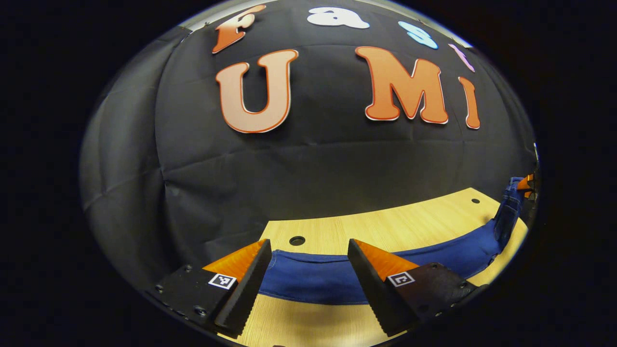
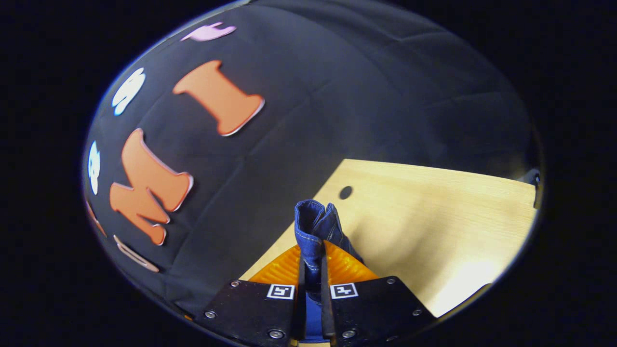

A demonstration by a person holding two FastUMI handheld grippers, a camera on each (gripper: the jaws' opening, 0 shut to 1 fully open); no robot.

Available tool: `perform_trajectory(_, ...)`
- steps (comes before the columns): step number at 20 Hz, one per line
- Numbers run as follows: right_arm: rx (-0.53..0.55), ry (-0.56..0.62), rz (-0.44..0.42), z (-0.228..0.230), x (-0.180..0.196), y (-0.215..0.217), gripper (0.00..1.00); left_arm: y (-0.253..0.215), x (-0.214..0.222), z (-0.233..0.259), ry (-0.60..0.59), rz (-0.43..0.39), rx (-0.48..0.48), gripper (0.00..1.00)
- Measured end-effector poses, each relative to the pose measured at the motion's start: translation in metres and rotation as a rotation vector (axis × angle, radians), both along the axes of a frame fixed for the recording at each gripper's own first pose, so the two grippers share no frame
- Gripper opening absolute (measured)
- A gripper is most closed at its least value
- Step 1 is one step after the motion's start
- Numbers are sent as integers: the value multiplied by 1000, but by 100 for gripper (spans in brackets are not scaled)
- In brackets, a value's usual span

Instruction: Grasp the waist and the cuffs of the jeans and fold them to make the two legs overlap; first hold the waist and fold one-third of the jeans toward the cuffs, then hold the cuffs and fold the remaining one-third in the same direction to finish folding.

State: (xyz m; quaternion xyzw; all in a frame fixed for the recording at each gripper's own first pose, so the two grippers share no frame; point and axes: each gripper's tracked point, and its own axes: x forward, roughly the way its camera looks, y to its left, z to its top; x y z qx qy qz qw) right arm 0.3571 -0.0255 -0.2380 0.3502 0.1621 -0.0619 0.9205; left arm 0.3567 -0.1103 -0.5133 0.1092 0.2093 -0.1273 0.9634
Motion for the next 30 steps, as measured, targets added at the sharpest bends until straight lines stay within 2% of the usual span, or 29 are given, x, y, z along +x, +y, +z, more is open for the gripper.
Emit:
perform_trajectory(2,-33,-16,75,-1,8,5,13,16,1,0,3,7,-11,98)
perform_trajectory(6,-68,22,231,-15,7,15,13,49,9,-2,9,25,-26,98)
perform_trajectory(12,-115,77,443,-5,4,10,12,79,15,-12,34,28,-41,98)
perform_trajectory(15,-124,57,551,6,5,12,12,92,16,-21,56,41,-48,98)
perform_trajectory(17,-218,78,599,1,4,-3,9,100,15,-26,68,48,-48,98)
perform_trajectory(18,-273,101,599,-6,3,-18,7,104,16,-28,71,52,-49,98)
perform_trajectory(19,-281,135,612,-10,-7,-25,7,106,15,-30,79,52,-51,98)
perform_trajectory(21,-305,188,624,-28,-16,-13,7,111,17,-35,96,66,-55,98)
perform_trajectory(23,-344,166,621,-39,-10,2,6,114,18,-40,108,78,-64,98)
perform_trajectory(28,-393,170,601,-33,-8,-8,6,132,27,-55,165,127,-116,98)
perform_trajectory(30,-408,185,598,-32,-9,-25,36,139,30,-68,215,167,-180,98)
